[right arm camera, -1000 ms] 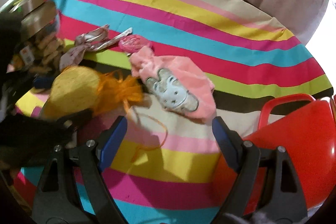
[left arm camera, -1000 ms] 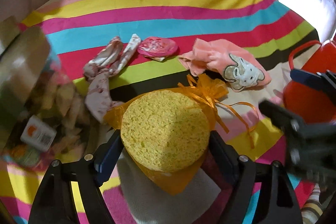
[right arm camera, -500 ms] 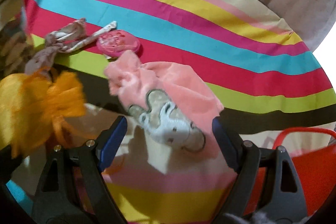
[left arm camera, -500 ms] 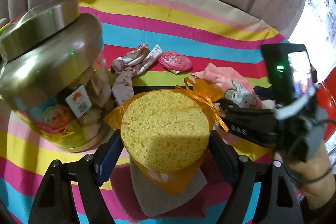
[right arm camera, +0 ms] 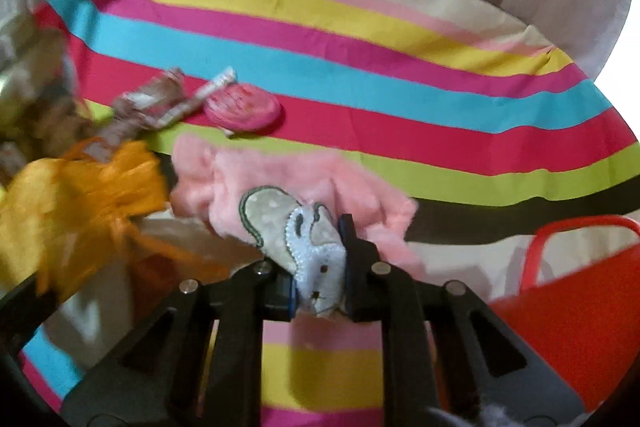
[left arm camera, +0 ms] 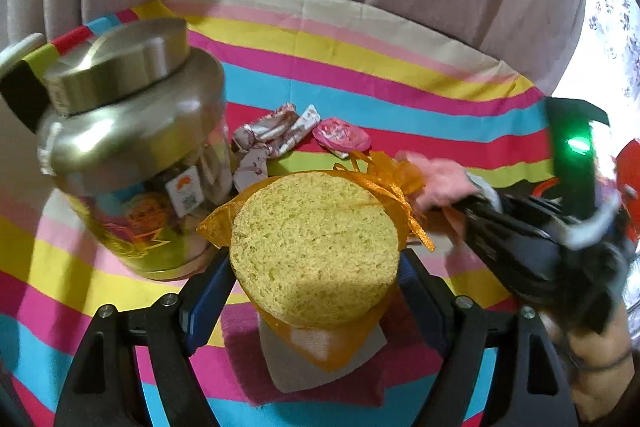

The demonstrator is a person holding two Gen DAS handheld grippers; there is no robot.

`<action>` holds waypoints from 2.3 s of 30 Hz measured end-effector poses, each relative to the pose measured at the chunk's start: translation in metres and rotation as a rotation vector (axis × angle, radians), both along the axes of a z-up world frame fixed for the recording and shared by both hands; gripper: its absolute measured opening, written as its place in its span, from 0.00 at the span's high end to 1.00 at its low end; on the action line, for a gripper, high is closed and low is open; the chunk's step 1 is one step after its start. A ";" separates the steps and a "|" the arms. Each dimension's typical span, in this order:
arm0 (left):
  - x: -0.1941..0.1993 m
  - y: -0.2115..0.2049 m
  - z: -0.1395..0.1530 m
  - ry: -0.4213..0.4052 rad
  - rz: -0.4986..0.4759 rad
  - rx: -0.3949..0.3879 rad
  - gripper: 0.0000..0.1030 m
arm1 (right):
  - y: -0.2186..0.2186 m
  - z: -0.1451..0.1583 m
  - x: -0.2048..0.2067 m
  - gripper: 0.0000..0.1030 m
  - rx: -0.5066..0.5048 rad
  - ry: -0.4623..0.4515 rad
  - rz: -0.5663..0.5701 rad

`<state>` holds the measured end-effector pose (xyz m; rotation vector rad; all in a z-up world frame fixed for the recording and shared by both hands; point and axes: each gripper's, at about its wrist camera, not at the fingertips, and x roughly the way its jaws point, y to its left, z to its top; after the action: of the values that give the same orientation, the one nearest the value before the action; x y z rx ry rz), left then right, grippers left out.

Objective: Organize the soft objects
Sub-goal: 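Grasp the pink elephant cloth with the right tool while the left tool lifts the sponge, then carry the sponge with the left tool while the right tool carries the elephant cloth to the box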

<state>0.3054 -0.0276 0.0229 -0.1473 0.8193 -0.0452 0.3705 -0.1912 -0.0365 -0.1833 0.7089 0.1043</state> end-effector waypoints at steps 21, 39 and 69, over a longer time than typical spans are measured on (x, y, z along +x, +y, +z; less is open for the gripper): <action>-0.080 -0.012 0.025 -0.064 0.027 -0.065 0.21 | -0.041 0.040 -0.155 0.82 0.140 -0.052 0.023; -0.143 -0.120 0.048 -0.115 -0.214 -0.038 0.21 | -0.176 0.061 -0.251 0.81 0.206 -0.095 -0.156; -0.216 -0.316 0.056 -0.057 -0.714 -0.059 0.21 | -0.395 -0.018 -0.369 0.43 0.215 0.152 -0.653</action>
<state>0.0893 -0.3435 0.0792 0.0969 0.7803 -0.7427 0.0014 -0.5858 -0.0541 0.2689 0.8724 -0.4322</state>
